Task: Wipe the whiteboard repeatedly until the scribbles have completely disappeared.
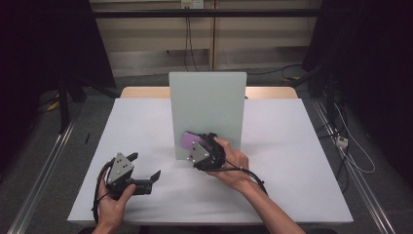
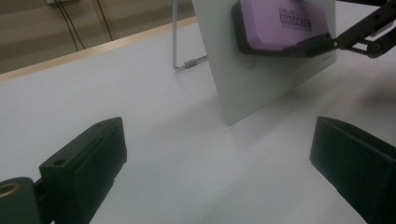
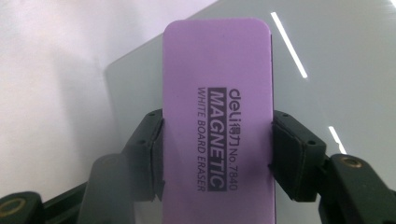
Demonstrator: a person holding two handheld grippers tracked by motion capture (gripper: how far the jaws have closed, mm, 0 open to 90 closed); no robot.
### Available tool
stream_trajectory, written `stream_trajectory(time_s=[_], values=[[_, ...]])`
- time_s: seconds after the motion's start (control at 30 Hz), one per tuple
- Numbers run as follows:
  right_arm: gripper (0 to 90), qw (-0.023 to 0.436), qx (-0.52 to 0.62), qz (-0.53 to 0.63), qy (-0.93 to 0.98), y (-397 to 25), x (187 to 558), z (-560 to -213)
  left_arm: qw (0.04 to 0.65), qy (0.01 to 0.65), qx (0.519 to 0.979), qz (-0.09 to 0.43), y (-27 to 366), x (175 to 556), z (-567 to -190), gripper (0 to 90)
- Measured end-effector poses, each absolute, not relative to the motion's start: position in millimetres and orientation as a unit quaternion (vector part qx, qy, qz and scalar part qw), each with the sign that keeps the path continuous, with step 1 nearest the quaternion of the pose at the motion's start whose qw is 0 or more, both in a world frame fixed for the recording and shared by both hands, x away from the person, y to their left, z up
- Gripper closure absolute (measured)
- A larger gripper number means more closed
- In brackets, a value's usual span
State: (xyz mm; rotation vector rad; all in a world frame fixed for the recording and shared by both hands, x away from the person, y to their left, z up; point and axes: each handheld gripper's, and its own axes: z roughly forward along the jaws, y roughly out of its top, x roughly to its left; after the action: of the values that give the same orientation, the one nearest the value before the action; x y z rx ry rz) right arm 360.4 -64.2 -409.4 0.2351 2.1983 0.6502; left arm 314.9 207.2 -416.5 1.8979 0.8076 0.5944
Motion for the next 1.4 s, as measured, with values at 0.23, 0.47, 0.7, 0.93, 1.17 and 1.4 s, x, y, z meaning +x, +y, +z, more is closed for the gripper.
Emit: stream_trajectory(time_s=[0.23, 0.47, 0.7, 0.93, 1.17, 1.4], values=[[42.2, 0.378, 0.071, 0.233, 0.893, -50, 354, -431, 0.479, 0.331, 0.775, 0.244, 207, 314, -416, 3.7], [42.2, 0.365, 0.062, 0.221, 0.902, -43, 351, -440, 0.478, 0.33, 0.777, 0.244, 206, 314, -417, 3.8], [42.2, 0.376, 0.02, 0.204, 0.904, -40, 346, -442, 0.477, 0.331, 0.776, 0.244, 208, 315, -417, 3.7], [42.2, 0.365, 0.053, 0.218, 0.904, -49, 355, -430, 0.478, 0.33, 0.777, 0.244, 208, 315, -417, 3.8], [42.2, 0.41, 0.104, 0.255, 0.87, -78, 364, -393, 0.477, 0.331, 0.777, 0.244, 208, 315, -417, 3.7], [42.2, 0.42, 0.119, 0.267, 0.859, -79, 366, -387, 0.475, 0.327, 0.78, 0.244, 206, 315, -417, 3.7]])
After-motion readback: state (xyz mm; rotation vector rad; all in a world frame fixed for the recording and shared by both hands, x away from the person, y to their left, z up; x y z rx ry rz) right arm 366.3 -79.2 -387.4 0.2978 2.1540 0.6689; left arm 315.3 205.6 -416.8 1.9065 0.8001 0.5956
